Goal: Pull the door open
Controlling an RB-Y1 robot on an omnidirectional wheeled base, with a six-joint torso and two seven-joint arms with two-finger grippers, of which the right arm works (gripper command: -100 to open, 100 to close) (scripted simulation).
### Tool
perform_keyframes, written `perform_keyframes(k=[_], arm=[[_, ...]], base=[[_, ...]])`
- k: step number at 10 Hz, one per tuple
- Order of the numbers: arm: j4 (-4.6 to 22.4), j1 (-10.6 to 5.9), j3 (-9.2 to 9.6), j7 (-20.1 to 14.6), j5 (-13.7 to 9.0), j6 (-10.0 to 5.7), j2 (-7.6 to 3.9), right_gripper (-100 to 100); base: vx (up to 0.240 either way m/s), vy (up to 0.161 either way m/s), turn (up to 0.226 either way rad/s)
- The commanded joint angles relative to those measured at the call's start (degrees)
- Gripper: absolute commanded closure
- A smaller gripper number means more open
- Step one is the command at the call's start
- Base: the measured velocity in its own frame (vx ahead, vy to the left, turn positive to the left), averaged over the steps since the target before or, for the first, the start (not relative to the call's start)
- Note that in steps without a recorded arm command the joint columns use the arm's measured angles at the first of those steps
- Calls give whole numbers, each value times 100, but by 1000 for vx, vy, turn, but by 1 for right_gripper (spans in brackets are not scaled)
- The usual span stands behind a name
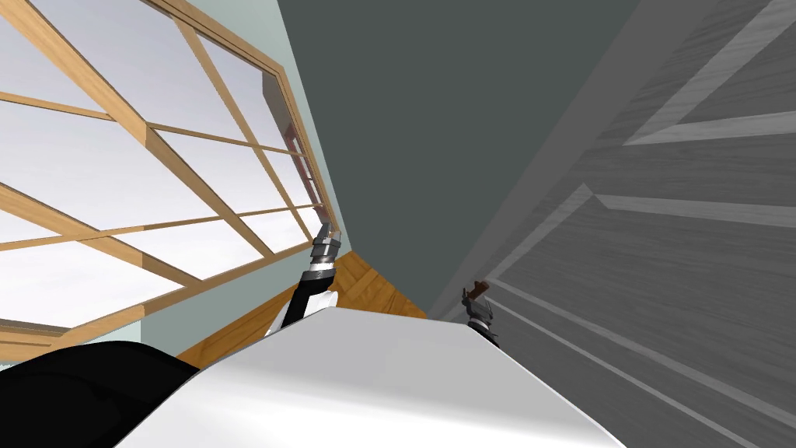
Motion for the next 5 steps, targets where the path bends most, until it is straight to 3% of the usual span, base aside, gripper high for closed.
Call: perform_keyframes(k=[1,5], arm=[[-26,-20,-6,35,-1,13,2,100],[-26,-20,-6,35,-1,13,2,100]], base=[[-25,15,35],[-9,-5,1]])
